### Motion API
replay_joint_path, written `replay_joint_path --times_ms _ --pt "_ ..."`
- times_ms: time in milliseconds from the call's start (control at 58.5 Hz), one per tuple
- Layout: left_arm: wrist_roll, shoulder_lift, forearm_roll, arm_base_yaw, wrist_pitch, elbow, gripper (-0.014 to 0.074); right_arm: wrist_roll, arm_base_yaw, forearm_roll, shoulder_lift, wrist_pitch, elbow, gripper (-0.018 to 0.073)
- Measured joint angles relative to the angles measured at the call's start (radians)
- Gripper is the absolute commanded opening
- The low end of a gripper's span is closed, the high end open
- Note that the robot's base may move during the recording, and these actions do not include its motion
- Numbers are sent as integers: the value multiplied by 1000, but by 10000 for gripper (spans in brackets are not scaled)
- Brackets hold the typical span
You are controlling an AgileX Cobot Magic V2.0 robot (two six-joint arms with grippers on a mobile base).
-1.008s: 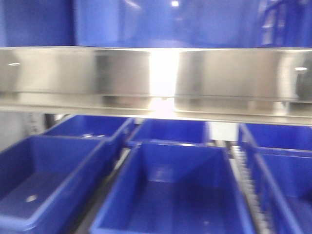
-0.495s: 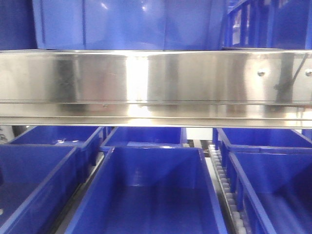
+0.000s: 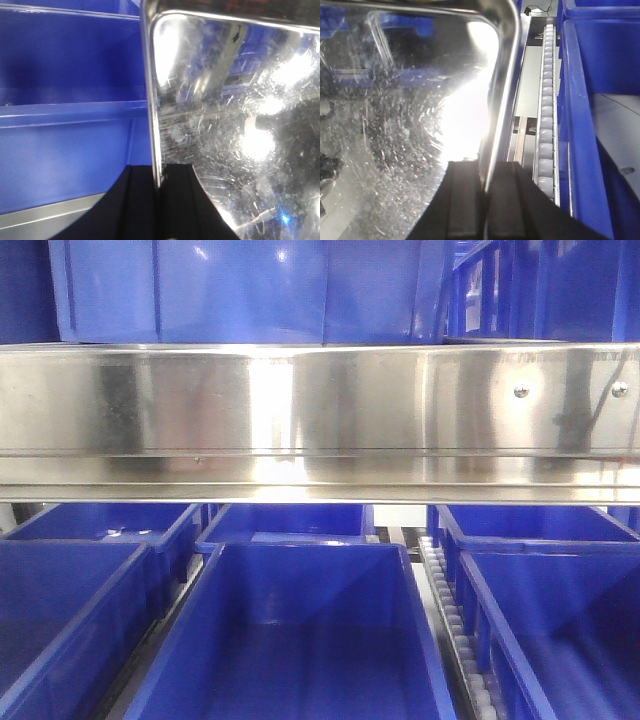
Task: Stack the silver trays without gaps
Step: 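Align the held tray above the upper shelf of the new rack, then lower the tray onto the stacked trays on the shelf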
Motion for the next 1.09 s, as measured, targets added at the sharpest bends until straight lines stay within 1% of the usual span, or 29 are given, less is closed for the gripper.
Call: replay_joint_path --times_ms 154,222,290,444,564,666,854,1093 --pt "0 0 5 0 12 0 -25 0 0 16 0 0 0 -79" --pt "0 0 16 0 42 0 -25 0 0 56 0 9 0 -79" --pt "2 0 26 0 102 0 -25 0 7 87 0 29 0 -79" --pt "-4 -2 83 0 240 18 -25 -7 58 104 24 80 0 -79" --pt "-7 -6 129 0 310 62 -25 0 110 102 71 115 0 -79" --pt "-7 -6 151 6 347 105 -25 0 149 98 112 138 0 -79" --pt "-9 -6 177 10 372 190 -25 0 186 83 193 160 0 -79" --pt "-9 -6 178 19 356 275 -25 0 196 84 267 185 0 -79"
